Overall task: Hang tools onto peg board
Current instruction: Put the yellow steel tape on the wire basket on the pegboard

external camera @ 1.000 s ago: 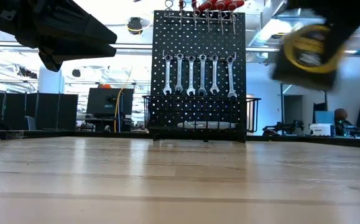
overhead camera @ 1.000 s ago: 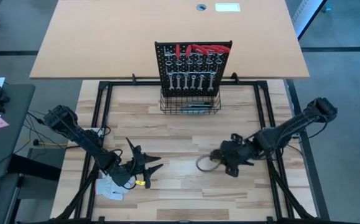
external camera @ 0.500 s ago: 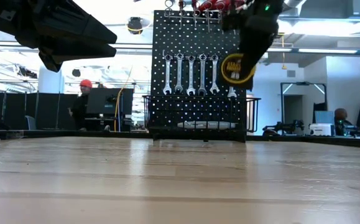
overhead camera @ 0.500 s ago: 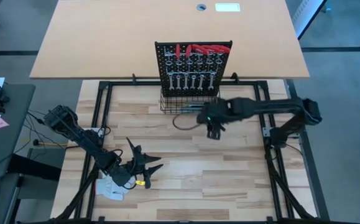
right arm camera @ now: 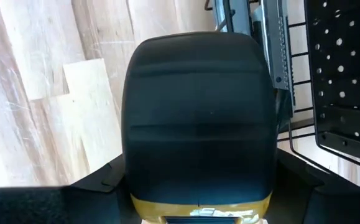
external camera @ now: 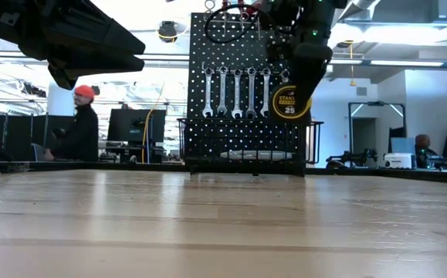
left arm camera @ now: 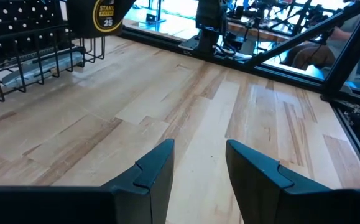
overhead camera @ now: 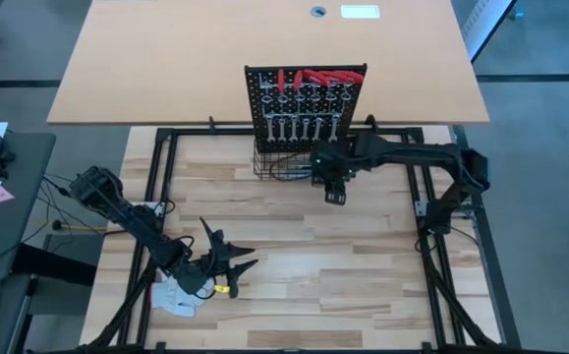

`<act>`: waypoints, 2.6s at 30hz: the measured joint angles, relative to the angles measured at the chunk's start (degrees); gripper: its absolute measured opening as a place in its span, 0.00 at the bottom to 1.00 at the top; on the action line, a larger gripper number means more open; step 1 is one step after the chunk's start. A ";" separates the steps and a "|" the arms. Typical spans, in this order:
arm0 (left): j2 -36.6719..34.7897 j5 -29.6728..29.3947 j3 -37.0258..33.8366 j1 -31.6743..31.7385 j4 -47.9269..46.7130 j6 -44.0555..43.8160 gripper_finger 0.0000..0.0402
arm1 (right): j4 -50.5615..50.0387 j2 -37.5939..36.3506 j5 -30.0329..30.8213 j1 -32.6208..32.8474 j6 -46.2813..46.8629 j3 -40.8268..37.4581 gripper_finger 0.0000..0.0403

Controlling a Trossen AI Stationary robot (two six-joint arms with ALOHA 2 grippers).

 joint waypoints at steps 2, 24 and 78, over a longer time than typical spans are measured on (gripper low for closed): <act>0.00 0.00 0.00 0.00 -0.02 -0.12 0.35 | -0.45 -0.02 -0.79 -1.06 -0.46 0.02 0.60; 0.00 0.04 0.00 0.00 0.00 -0.36 0.35 | -1.01 0.16 -2.91 -1.52 -3.98 -0.14 0.60; 0.00 0.07 0.13 -1.64 0.22 0.11 0.35 | 2.37 -0.12 -4.86 23.57 2.96 1.04 0.60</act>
